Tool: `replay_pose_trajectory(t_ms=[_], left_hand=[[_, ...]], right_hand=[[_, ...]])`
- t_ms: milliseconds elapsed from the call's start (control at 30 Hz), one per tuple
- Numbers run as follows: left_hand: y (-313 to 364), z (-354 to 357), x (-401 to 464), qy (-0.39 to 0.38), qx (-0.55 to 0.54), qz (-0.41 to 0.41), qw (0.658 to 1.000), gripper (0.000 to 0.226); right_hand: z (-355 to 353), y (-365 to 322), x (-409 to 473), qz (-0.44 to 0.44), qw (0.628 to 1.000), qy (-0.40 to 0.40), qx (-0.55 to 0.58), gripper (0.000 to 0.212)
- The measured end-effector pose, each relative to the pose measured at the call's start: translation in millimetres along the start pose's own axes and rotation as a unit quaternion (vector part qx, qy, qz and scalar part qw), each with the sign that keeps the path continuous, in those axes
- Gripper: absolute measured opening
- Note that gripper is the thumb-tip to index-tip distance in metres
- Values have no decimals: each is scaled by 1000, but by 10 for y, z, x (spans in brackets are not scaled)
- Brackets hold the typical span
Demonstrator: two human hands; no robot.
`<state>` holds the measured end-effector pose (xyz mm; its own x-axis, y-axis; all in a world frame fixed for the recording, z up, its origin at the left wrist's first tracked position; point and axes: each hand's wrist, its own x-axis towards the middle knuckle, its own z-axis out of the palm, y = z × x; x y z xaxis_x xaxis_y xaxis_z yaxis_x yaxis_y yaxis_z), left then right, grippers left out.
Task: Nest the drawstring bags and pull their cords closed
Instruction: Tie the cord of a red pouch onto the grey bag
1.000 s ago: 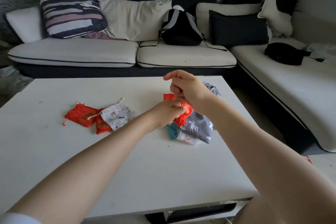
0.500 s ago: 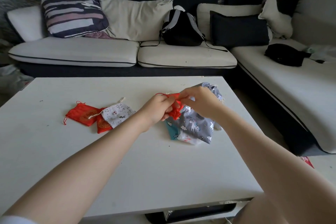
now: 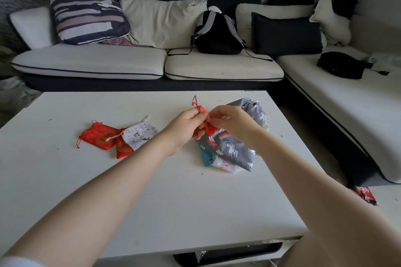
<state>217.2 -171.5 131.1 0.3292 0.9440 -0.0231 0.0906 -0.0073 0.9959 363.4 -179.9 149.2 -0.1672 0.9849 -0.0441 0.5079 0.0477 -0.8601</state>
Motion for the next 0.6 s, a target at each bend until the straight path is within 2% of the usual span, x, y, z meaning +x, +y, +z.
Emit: replay_pose_trajectory(t_ms=[67,133,333,433,500,600], left_hand=[[-11,-4,-4,3,8,13,1000,31],[-41,-11,-2,9,11,23,1000,30],[-57,17,25,60,28,62,996,22],[-25,9,38,105,47,94,989,18],[-19,-8,36,98,57,103,988,17],[-28,-41,40,78,62,87,991,17]], right_hand=[[26,9,-26,22,996,-17,81,9],[53,29,-43,25,989,-27,144,15],[115,50,-5,33,989,41,136,11],[105,38,-7,54,985,28,164,10],[86,48,-2,59,982,16,181,7],[54,69,0,60,979,11,193,15]])
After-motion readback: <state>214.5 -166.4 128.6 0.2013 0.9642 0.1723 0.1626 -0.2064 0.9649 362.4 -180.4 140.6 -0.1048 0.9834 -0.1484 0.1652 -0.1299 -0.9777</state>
